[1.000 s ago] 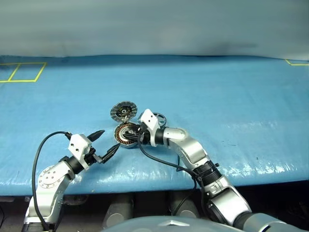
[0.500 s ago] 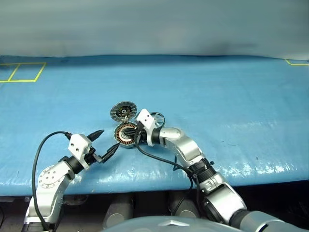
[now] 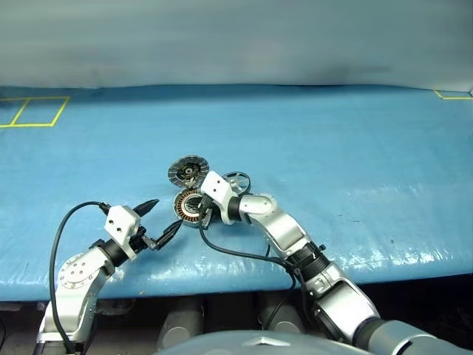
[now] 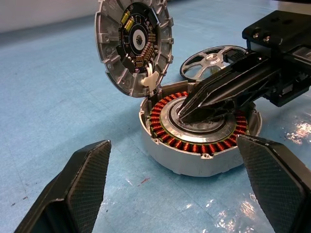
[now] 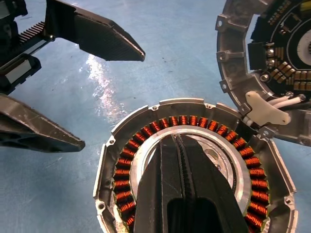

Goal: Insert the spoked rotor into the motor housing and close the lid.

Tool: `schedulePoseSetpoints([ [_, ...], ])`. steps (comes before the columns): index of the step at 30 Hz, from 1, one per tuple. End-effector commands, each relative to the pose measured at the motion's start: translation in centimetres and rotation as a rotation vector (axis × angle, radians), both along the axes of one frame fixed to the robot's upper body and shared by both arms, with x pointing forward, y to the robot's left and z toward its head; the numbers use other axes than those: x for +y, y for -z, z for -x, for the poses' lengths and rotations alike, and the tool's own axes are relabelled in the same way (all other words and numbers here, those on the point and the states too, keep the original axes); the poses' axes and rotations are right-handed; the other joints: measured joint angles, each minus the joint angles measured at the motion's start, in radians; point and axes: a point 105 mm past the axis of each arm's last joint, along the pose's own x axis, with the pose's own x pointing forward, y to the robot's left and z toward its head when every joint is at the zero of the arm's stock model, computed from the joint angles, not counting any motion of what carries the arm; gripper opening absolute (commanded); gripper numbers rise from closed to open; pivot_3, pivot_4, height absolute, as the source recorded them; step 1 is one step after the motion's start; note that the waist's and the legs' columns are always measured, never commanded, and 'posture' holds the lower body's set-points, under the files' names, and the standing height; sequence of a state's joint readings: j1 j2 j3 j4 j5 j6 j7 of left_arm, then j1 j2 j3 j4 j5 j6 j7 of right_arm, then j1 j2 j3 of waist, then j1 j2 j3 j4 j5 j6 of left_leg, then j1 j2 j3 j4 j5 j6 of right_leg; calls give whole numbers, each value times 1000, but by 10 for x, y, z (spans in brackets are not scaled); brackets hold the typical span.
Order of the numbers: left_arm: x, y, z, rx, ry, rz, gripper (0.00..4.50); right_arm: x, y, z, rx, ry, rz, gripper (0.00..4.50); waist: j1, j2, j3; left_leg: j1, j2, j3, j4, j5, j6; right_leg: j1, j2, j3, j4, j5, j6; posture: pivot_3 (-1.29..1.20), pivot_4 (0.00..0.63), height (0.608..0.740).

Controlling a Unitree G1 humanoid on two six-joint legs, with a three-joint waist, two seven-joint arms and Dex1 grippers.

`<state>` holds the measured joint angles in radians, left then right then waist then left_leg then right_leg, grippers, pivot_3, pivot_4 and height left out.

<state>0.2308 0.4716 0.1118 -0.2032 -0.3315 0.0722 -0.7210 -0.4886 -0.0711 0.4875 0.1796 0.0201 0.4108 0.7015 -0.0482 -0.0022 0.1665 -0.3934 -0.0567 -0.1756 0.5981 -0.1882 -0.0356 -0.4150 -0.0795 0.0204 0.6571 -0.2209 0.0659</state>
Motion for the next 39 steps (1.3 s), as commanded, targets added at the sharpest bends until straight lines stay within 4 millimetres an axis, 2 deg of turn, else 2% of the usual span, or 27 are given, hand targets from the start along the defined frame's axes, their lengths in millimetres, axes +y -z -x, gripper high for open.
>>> schedulePoseSetpoints([
  [1, -1, -6, -1, -31, 7, 3, 4500, -4, 11, 4, 45, 12, 31, 45, 0, 0, 0, 0, 0, 0, 0, 0, 0, 0, 0, 0, 0, 0, 0, 0, 150, 740],
  [7, -3, -6, -2, -32, 13, 3, 4500, -6, 14, -4, 51, 79, 35, 45, 0, 0, 0, 0, 0, 0, 0, 0, 0, 0, 0, 0, 0, 0, 0, 0, 150, 740],
  [11, -2, -7, -2, -34, 11, 5, 4500, -3, -17, -4, 29, 90, -114, 45, 2, 0, 0, 0, 0, 0, 0, 0, 0, 0, 0, 0, 1, 0, 0, 0, 150, 740],
  [15, 0, -6, -1, -31, 2, 4, 4500, -10, -60, 3, 26, 82, -310, 45, 5, 0, 0, -2, 0, -1, 0, 0, 0, -2, 0, 0, -1, 0, 0, 0, 150, 740],
  [20, 0, -6, -1, -30, 4, 6, 4500, -28, -80, 0, -20, 134, -349, 45, 6, 0, 0, -2, 0, -1, -1, 0, 0, -2, 0, 0, 0, 0, 0, 0, 150, 740],
  [22, -1, -6, -2, -31, 10, 9, 4500, -39, -77, -8, -56, 186, -302, 45, 8, 0, 0, -2, 0, 0, -1, 0, 0, -1, 0, 0, -1, 0, 0, 0, 150, 740],
  [27, -5, -7, -6, -36, 29, 12, 4500, -69, -53, -33, -135, 323, -118, 45, 11, 0, 0, -2, 0, 0, -1, 0, 0, -2, -1, 0, -1, 0, 0, 0, 150, 740],
  [31, -5, -8, -7, -38, 32, 5, 4500, -86, -43, -43, -148, 367, -17, 45, 10, -1, 0, -2, 0, 1, -1, 0, 0, -2, -1, 0, -1, 0, 0, 0, 150, 740],
  [35, -5, -7, -6, -36, 32, 3, 4500, -98, -29, -47, -158, 395, 89, 1211, 10, -1, 0, -2, 0, 1, -2, 0, 0, -2, -1, 0, -2, 0, 0, 0, 150, 740],
  [39, -3, -7, -5, -34, 25, 1, 4500, -100, -22, -40, -128, 379, 110, 1211, 11, -1, 0, -2, 0, 1, -1, 0, 0, -1, -1, 0, -2, 0, 0, 0, 150, 740],
])
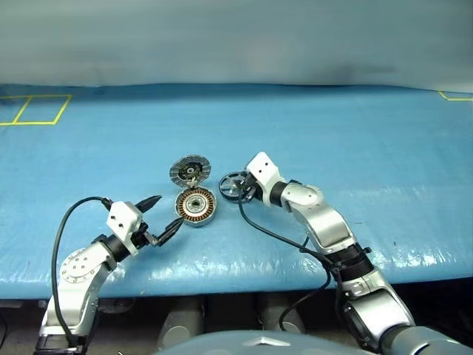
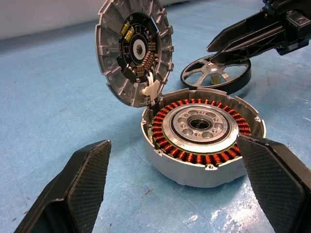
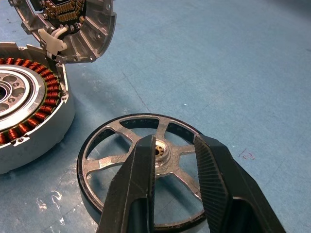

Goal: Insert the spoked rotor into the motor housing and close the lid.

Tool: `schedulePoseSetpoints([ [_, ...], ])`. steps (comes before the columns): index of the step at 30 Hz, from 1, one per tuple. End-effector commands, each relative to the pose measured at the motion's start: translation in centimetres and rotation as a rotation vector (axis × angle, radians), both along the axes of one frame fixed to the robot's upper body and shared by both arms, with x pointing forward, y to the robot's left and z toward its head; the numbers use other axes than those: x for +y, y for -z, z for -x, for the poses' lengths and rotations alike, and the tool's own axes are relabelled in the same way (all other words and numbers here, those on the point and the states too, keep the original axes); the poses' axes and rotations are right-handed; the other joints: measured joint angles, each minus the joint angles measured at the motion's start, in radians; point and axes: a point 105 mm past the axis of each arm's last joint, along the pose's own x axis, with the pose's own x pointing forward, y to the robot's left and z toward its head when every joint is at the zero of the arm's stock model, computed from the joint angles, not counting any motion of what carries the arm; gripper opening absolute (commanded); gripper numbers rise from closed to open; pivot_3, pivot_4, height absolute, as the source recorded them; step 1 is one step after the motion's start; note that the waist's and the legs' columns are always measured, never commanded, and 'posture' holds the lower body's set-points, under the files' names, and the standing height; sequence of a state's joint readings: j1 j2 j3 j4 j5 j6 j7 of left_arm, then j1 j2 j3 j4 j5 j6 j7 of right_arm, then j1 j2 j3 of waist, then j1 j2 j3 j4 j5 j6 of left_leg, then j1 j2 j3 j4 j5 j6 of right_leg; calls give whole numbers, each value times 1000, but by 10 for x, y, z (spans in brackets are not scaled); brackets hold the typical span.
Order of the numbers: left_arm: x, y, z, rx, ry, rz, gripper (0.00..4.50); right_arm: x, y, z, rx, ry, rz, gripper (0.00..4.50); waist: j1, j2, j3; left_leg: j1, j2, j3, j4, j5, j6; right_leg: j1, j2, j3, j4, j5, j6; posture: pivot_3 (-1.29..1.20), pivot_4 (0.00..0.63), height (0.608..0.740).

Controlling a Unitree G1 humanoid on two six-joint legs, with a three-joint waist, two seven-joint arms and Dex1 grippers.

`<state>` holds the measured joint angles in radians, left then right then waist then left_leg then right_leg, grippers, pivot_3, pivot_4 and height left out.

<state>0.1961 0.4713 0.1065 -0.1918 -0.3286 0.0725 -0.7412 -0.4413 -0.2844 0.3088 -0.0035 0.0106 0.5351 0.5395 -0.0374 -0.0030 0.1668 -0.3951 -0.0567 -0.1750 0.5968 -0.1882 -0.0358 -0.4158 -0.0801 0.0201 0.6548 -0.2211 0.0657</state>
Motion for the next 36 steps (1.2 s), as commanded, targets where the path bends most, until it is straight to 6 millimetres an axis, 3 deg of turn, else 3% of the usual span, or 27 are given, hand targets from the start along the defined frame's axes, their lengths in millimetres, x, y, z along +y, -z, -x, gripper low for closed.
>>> schedulePoseSetpoints([
  [1, 1, -2, 1, -15, -5, 0, 4500, 0, 0, 6, 6, -13, 11, 1211, 0, 0, 0, 0, 0, 0, 0, 0, 0, 0, 0, 0, 0, 0, 0, 0, 150, 740],
  [22, 3, 1, 1, -7, -17, -15, 4500, -23, 12, 26, 93, 3, 7, 1211, 3, 0, 0, 0, 0, 0, 0, 0, 1, 3, 0, -1, -5, 1, 1, 0, 150, 740],
  [27, 3, 1, -1, -9, -18, -20, 4500, -19, 11, 28, 102, -4, -14, 2706, 3, 0, 0, 0, 0, 0, -1, -1, 2, 4, 0, -1, -8, 2, 3, 0, 150, 740],
  [36, 5, 2, 0, -6, -26, -28, 4500, -21, 12, 31, 116, -9, -7, 2706, 3, 0, 0, -2, 0, 0, -1, -1, 2, 3, 0, -1, -10, 2, 4, 0, 150, 740],
])
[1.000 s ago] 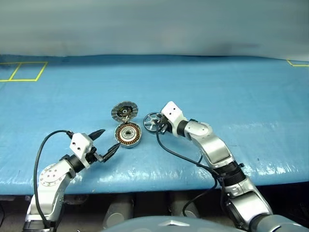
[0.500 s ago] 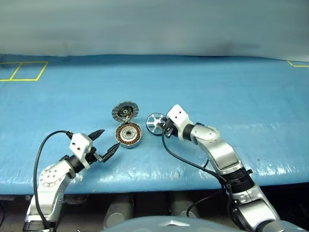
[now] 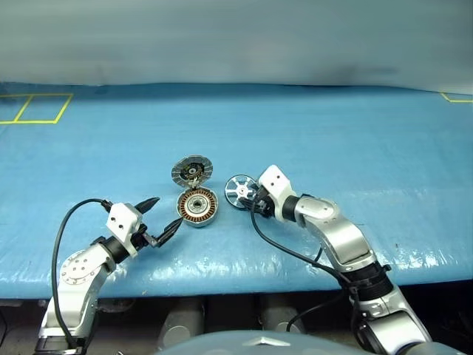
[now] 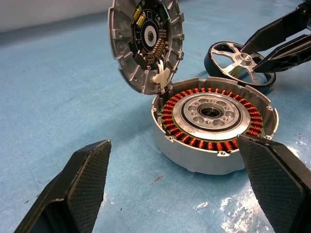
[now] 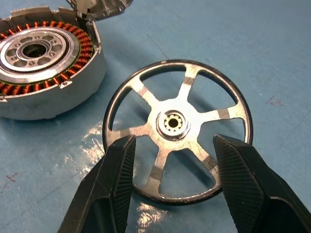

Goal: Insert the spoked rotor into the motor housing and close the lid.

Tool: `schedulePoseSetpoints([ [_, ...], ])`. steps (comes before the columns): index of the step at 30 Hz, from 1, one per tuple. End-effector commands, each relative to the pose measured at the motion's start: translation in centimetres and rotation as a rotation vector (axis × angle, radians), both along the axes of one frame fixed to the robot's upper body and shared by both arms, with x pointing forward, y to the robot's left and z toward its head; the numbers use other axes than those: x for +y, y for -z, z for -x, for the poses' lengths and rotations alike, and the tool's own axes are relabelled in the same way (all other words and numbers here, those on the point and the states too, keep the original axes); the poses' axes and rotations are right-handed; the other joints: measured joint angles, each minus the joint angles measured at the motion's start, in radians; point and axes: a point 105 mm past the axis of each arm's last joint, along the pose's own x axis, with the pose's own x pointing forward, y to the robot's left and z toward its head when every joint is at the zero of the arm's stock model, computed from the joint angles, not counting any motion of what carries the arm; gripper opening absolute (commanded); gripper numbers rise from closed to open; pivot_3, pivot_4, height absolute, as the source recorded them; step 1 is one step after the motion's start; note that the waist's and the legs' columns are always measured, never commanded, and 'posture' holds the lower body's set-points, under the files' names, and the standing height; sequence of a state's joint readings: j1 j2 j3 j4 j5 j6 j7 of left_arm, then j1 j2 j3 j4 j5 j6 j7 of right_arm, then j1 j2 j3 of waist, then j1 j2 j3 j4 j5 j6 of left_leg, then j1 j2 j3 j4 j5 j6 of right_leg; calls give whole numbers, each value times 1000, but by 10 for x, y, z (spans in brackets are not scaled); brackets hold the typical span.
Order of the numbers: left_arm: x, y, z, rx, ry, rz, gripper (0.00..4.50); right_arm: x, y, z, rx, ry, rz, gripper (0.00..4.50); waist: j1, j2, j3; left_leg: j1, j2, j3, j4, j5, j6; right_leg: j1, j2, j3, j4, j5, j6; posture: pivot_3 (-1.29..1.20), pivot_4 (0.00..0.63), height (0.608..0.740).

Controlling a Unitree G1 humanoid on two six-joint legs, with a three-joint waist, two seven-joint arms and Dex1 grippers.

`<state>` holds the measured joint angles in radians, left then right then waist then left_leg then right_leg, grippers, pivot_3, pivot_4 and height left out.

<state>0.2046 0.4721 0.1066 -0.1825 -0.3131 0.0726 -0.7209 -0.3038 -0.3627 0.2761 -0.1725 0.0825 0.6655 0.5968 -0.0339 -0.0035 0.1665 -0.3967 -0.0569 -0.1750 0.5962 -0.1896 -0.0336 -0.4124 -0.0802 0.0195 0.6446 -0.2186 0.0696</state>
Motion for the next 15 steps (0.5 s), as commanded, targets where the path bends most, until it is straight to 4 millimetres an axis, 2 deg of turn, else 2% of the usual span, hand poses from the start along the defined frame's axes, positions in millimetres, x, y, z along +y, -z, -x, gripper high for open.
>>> schedulePoseSetpoints([
  [1, 1, -3, -1, -20, 0, -11, 4500, 0, -2, 0, -17, -8, 17, 2706, -1, 0, 0, 0, 0, 0, 0, 0, 0, 0, 0, 0, 0, 0, 0, 0, 150, 740],
  [4, 0, -3, -2, -23, -2, -13, 4500, -1, 9, 1, -20, -24, 95, 2706, -1, 0, 0, 0, 0, 0, 0, 0, 0, 0, 0, 0, 0, 0, 0, 0, 150, 740],
  [7, 1, -3, -1, -24, -4, -14, 4500, 0, 7, -1, -28, -13, 78, 2706, 0, 0, 0, 0, 0, 0, 0, 0, 0, 0, 0, 0, 0, 0, 0, 0, 150, 740],
  [11, 2, -3, -1, -22, -8, -14, 4500, 4, -2, -2, -35, -7, 19, 1562, -1, -1, 0, 1, 0, 0, 1, 0, 0, 1, 0, 0, 0, 0, 0, 0, 150, 740],
  [15, 2, -3, -1, -24, -11, -15, 4500, 6, -7, -1, -26, 3, -35, 1562, -1, -1, -1, 1, 0, 0, 0, 0, 0, 1, 0, 0, 0, 0, 0, 0, 150, 740],
])
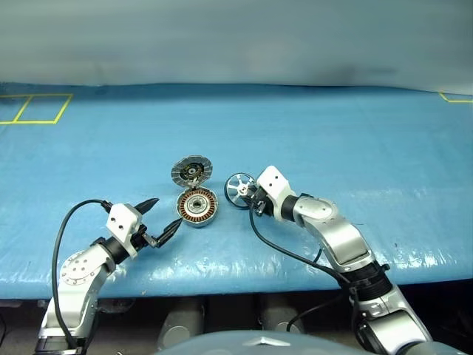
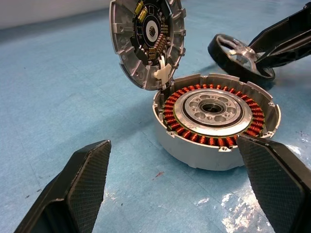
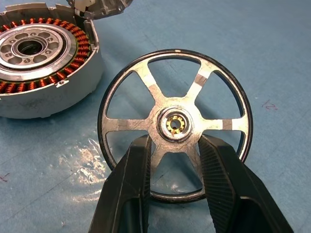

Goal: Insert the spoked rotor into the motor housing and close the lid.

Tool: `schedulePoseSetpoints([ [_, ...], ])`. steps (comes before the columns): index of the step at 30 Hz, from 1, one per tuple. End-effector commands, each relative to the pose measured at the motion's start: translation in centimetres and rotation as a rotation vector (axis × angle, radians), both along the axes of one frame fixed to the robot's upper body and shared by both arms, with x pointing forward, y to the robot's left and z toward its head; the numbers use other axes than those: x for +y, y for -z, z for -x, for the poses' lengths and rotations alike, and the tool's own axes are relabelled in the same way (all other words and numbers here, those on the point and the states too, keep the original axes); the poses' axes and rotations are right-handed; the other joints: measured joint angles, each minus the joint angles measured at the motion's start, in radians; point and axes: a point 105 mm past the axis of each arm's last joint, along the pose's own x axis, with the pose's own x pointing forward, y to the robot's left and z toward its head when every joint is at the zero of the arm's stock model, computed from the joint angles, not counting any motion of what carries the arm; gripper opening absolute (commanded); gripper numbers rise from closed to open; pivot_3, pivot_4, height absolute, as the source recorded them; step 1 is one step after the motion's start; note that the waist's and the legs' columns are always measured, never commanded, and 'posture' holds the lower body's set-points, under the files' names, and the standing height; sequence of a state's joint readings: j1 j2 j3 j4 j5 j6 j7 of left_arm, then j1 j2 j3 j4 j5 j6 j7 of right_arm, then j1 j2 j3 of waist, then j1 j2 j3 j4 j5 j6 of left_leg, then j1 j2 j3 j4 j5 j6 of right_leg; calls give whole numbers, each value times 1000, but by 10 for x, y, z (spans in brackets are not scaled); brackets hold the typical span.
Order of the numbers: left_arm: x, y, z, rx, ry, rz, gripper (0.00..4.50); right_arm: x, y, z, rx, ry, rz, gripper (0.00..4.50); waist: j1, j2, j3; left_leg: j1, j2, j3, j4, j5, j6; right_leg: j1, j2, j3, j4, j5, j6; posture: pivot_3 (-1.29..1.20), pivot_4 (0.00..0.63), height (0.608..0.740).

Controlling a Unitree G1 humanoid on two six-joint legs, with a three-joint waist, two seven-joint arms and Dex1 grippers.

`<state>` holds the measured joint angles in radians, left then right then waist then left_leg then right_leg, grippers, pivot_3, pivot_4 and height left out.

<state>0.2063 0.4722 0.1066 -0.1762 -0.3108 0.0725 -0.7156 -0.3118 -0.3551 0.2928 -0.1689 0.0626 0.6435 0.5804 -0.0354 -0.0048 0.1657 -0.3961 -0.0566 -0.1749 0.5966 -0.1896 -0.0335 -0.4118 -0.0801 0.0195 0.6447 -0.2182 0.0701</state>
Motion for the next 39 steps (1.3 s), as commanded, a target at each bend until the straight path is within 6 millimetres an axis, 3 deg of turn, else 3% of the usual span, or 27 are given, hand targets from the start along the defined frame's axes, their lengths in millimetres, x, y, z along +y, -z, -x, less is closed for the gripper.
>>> schedulePoseSetpoints([
  [1, 1, -5, -1, -31, -2, -12, 4500, 4, -9, 1, 14, 3, -91, 1562, 0, 0, 0, 0, 0, 0, 0, 0, 0, 0, 0, 0, 0, 0, 0, 0, 150, 740],
  [4, 1, -6, -1, -32, 0, -8, 4500, 11, -24, 4, 41, -11, -242, 1562, 0, 0, 0, 0, 0, 0, 0, 0, 0, 0, 0, 0, 0, 0, 0, 0, 150, 740],
  [8, 0, -6, -1, -31, 13, 5, 4500, 29, -54, 28, 109, -185, -512, 1562, 0, 0, 0, -1, 0, 0, 0, 0, 0, -1, 0, 0, 0, 0, 0, 0, 150, 740],
  [16, -1, -2, 0, -8, 28, 12, 4500, 47, -66, 41, 243, -287, -747, 1562, -1, 0, 0, -1, 0, 0, 0, 0, 1, -1, 0, 0, 0, 1, 0, 0, 150, 740],
  [31, 0, 0, 2, -4, 13, 13, 4500, 74, -24, 27, 371, -255, -647, 1562, -2, 0, 0, -1, 0, 1, 0, 0, 1, -1, 0, 0, 0, 1, 1, 0, 150, 740],
  [39, 1, 1, 3, -3, 4, 11, 4500, 74, -28, 28, 286, -293, -550, 1562, -2, 0, 0, -1, 0, 1, 0, 0, 1, -1, 0, 0, 0, 1, 1, 0, 150, 740],
])
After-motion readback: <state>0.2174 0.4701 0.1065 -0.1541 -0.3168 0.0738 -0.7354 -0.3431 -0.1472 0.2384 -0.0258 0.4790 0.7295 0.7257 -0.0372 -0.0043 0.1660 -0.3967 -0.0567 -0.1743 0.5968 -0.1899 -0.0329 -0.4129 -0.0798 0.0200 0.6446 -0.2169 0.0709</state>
